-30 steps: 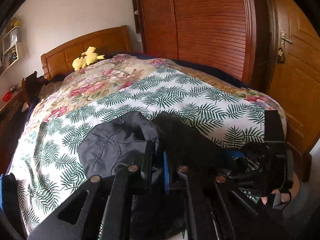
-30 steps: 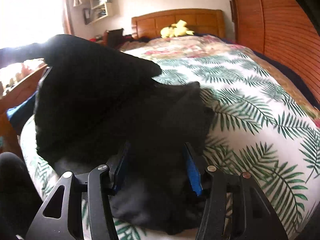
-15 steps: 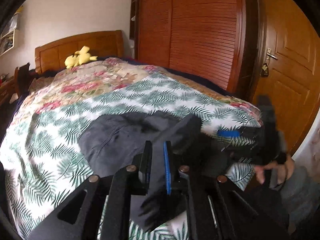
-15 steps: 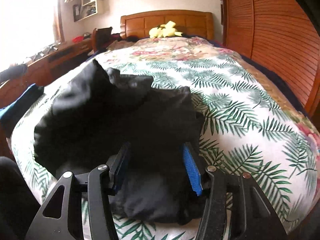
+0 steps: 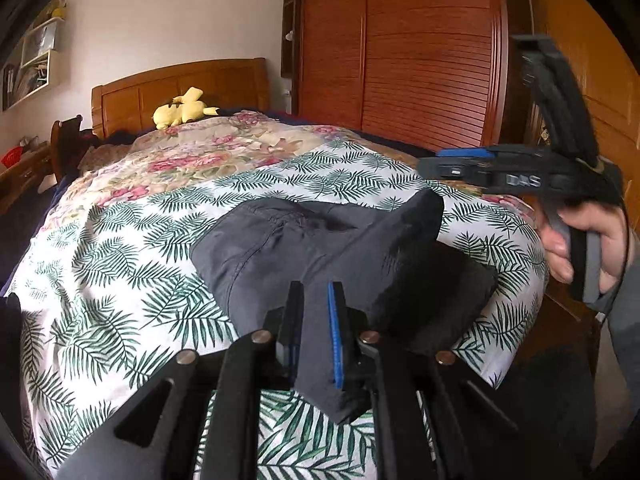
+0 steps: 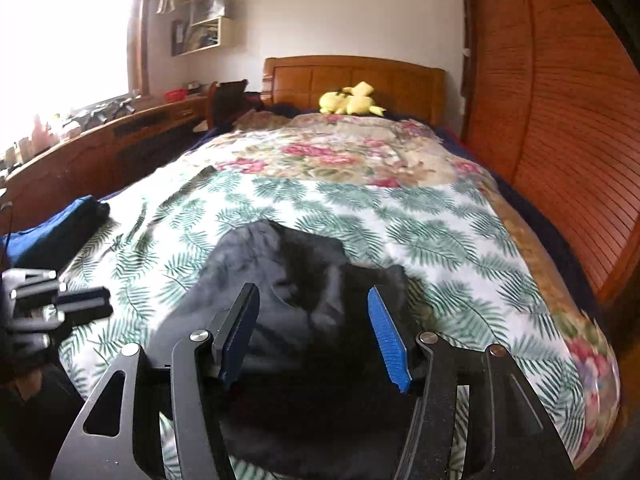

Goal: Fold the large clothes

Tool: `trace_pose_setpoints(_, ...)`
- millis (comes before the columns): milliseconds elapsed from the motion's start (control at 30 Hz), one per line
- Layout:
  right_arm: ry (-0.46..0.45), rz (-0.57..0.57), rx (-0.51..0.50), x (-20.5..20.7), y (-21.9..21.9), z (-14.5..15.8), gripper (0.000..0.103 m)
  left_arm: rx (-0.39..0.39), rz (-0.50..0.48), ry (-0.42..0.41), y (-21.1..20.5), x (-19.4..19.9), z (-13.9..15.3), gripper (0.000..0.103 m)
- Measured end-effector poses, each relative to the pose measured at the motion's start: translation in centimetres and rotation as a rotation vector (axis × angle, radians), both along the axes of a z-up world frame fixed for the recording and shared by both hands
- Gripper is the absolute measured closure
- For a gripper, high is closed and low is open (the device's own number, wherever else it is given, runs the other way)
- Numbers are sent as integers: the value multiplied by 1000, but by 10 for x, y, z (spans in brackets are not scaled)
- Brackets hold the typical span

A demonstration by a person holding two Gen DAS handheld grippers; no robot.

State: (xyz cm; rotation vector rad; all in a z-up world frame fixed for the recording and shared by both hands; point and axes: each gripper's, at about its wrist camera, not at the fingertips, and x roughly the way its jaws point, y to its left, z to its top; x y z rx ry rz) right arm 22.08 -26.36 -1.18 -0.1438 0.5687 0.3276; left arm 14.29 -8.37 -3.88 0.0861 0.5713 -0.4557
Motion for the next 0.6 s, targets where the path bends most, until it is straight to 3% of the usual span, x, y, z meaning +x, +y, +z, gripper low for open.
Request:
trace_pose_setpoints(267, 130, 32, -52, 43, 43, -36, 43, 14, 18, 24, 18, -5, -11, 93)
trace_pose_setpoints(600, 331, 31, -79, 56, 42, -100, 43, -12, 47, 17, 41, -10, -10, 93)
